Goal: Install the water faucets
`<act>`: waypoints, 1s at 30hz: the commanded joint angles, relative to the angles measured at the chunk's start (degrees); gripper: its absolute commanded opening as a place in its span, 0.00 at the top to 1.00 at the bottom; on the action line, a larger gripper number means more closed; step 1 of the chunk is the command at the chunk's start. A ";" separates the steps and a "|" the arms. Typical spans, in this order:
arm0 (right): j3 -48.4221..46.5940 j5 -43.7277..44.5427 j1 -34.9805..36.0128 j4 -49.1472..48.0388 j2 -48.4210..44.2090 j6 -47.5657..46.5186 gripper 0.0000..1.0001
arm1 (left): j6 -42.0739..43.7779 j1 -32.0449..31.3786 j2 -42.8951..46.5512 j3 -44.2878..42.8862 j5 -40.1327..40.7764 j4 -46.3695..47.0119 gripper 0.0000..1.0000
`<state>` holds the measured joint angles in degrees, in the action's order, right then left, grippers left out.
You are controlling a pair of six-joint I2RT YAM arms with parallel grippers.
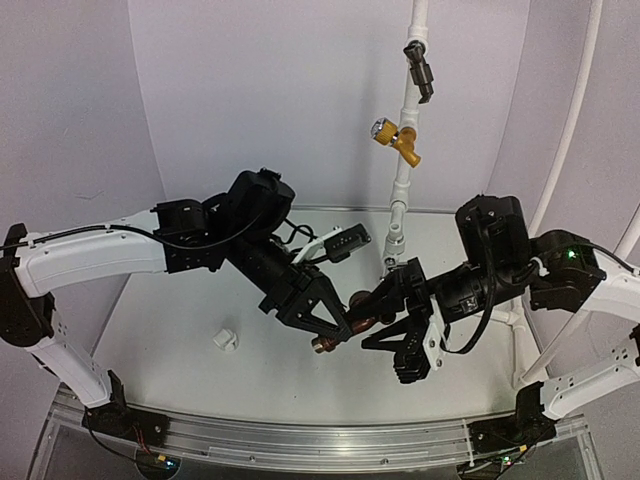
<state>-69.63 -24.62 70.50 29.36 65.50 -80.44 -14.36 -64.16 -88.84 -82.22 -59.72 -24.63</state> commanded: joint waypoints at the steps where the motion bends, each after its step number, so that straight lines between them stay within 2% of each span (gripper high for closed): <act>1: -1.98 1.56 0.70 -2.12 1.28 2.08 0.57 | 1.79 0.31 -0.85 -3.64 -2.72 0.05 0.95; 12: -1.49 4.71 0.83 -2.29 0.52 2.27 0.71 | 1.96 0.26 -0.90 -3.29 -4.73 -0.69 0.96; 16: -1.03 4.81 0.78 -3.10 -0.04 2.82 0.86 | 1.79 0.26 -1.42 -3.48 -4.72 -0.69 0.91; 19: -1.20 5.35 0.78 -3.82 -0.42 4.38 0.98 | 1.75 0.27 -0.88 -2.96 -3.19 -0.56 0.80; 21: -1.44 6.45 0.78 -4.18 -0.68 5.96 1.00 | 1.70 0.27 -0.27 -2.48 -1.64 -0.50 0.66; 24: -1.79 8.13 0.79 -4.24 -0.99 8.78 1.00 | 1.67 0.39 1.40 -0.91 2.16 -0.29 0.33; 27: -1.75 9.67 0.78 -4.19 -1.72 11.07 1.00 | 0.58 1.94 3.95 1.37 6.50 0.56 0.08; 28: -1.73 10.33 0.78 -4.19 -2.03 12.06 1.00 | -0.03 2.71 5.13 2.30 8.70 0.83 0.02; 30: -1.81 12.53 0.78 -4.16 -2.56 14.40 1.00 | -1.57 4.11 7.29 4.41 15.31 0.95 0.00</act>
<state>-69.63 -16.39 71.07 28.24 65.18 -71.69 -14.01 -62.84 -87.60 -80.48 -55.42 -25.51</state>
